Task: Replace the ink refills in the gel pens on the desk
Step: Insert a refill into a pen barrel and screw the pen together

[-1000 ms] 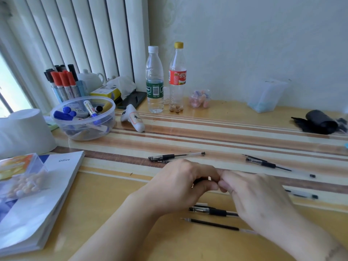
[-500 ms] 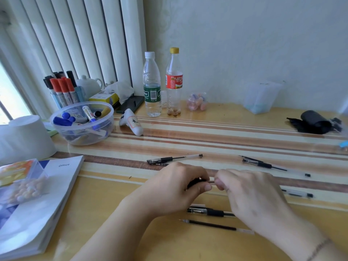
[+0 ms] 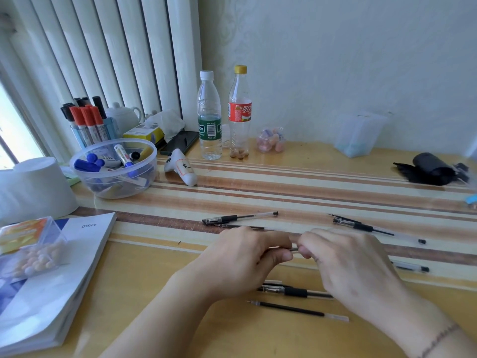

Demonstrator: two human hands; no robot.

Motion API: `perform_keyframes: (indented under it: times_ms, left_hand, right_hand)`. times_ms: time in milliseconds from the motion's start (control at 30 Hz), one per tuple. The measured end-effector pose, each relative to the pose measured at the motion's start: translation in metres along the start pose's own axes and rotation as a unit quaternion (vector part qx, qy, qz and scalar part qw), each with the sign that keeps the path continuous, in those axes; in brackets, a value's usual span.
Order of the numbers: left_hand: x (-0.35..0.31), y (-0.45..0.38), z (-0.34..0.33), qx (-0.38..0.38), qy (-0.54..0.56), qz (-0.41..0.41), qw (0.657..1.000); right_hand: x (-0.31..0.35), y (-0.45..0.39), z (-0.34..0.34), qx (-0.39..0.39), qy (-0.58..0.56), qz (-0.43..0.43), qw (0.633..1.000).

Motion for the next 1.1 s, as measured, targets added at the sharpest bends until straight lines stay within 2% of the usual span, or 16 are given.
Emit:
perform_keyframes:
  times_ms: [100, 267, 400, 567, 700, 833, 900, 967, 1100]
  left_hand:
    - [0.002, -0.001, 0.003, -0.028, -0.016, 0.006, 0.999]
    - [0.009, 0.0, 0.013, -0.1, -0.008, 0.02, 0.995]
    - [0.009, -0.002, 0.01, -0.107, -0.001, 0.028, 0.994]
    - [0.009, -0.002, 0.008, -0.117, 0.023, 0.044, 0.992]
    - [0.013, -0.003, 0.008, -0.122, 0.048, 0.063, 0.989]
    - [0.016, -0.001, 0.011, -0.124, 0.061, 0.077, 0.987]
    - [0.015, -0.001, 0.013, -0.135, 0.065, 0.066, 0.986]
    - [0.015, -0.002, 0.013, -0.142, 0.07, 0.055, 0.986]
    - [0.014, -0.001, 0.014, -0.141, 0.077, 0.053, 0.986]
  right_hand:
    - [-0.005, 0.0, 0.002, 0.014, -0.009, -0.025, 1.0]
    - [-0.017, 0.005, 0.01, -0.01, -0.054, -0.093, 0.994]
    - [-0.015, 0.007, 0.006, -0.013, -0.079, -0.102, 0.992]
    - [-0.006, 0.005, 0.011, -0.081, -0.083, -0.087, 0.989]
    - [-0.004, 0.004, 0.008, -0.1, -0.09, -0.076, 0.988]
    - [-0.006, 0.004, 0.007, -0.104, -0.168, -0.108, 0.974]
    - [-0.005, 0.004, 0.007, -0.081, -0.201, -0.116, 0.969]
    - [-0.005, 0.005, 0.005, -0.049, -0.201, -0.109, 0.972]
    - [-0.008, 0.005, 0.004, -0.049, -0.167, -0.111, 0.978]
Point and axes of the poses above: each hand's wrist, its own y-axis away from the middle knuckle, its own z-axis out of the back of the hand, x = y × z, the point moved 2 cm from there along -y, towards the middle knuckle, and after that the axes turned 6 degrees about -y, right-handed, at the moved point
